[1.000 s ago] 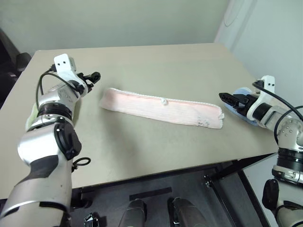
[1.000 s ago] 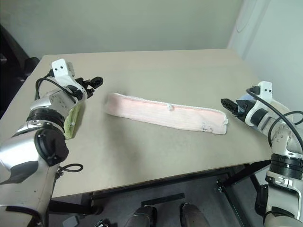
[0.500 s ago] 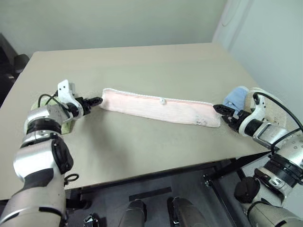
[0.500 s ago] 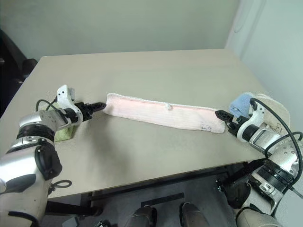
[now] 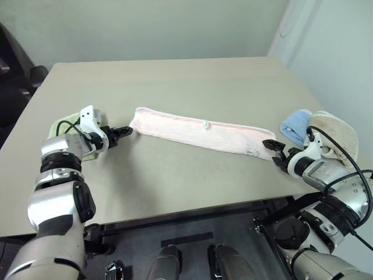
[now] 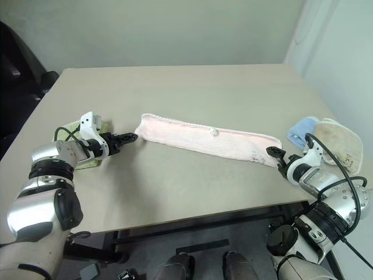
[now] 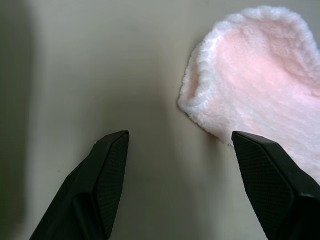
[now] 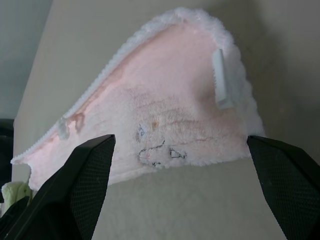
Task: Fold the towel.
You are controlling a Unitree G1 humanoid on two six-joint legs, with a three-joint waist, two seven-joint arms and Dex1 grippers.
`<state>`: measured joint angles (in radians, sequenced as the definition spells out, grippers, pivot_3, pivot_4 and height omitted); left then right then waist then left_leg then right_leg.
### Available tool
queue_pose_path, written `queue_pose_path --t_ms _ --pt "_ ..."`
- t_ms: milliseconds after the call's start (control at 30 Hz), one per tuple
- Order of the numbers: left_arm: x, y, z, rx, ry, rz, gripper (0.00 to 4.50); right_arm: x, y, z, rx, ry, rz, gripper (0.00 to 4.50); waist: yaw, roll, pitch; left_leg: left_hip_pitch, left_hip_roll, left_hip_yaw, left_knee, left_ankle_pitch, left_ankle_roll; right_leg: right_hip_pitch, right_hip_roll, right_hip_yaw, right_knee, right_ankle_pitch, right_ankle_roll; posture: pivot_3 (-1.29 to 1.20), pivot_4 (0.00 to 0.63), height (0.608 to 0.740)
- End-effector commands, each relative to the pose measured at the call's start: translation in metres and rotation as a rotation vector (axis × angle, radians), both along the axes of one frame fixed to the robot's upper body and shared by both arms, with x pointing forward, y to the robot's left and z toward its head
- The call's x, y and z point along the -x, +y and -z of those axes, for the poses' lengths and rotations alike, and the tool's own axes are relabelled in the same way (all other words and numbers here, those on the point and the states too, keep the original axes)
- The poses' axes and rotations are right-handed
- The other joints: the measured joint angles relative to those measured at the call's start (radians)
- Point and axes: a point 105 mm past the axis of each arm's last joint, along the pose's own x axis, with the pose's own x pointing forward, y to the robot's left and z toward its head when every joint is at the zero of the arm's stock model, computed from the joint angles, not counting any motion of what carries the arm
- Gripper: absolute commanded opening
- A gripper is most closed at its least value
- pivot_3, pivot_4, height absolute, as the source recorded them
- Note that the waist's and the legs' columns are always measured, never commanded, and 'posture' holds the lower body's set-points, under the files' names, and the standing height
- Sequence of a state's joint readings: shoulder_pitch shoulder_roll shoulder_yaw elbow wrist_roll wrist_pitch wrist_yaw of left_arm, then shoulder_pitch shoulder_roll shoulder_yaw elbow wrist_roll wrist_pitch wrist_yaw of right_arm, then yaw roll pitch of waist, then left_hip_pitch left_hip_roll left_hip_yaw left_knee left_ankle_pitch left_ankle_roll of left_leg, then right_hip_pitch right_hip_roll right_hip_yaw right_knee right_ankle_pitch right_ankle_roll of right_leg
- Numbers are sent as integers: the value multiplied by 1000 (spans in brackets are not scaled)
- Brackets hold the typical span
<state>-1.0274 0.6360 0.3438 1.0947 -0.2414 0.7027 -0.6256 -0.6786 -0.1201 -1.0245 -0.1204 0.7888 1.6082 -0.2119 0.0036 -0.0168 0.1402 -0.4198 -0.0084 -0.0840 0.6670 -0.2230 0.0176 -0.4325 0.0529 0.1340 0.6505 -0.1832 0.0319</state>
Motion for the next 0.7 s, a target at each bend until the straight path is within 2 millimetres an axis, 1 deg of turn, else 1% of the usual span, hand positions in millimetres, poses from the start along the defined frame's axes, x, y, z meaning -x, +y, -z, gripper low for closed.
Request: queue_pose_path --t_ms 33,200,367,533,700 --pt "1 -12 9 33 29 27 3565 5 -8 -13 20 -54 21 4476 3 1 0 0 0 0 0 0 0 0 0 0 0 0 0 0 150 740" --pt "-2 -28 14 52 34 60 3565 16 -15 -10 30 -48 38 4476 17 2 -1 0 -2 0 0 0 0 1 -2 0 -1 -1 2 0 150 740" --pt "-5 -37 12 66 23 76 3565 20 -12 -4 6 -23 45 4476 24 3 -2 0 -4 0 0 1 1 2 -4 0 -1 -2 5 0 150 740" --pt "-8 -49 12 80 16 98 3565 9 -9 -5 -82 -26 89 4476 25 4 -2 0 -7 -1 0 1 3 3 -5 1 -1 -2 7 0 150 740" --pt "-10 -55 10 91 7 106 3565 -5 -9 -1 -132 -10 108 4476 28 5 -3 0 -9 -6 0 2 3 5 -6 1 -4 -1 8 0 150 740"
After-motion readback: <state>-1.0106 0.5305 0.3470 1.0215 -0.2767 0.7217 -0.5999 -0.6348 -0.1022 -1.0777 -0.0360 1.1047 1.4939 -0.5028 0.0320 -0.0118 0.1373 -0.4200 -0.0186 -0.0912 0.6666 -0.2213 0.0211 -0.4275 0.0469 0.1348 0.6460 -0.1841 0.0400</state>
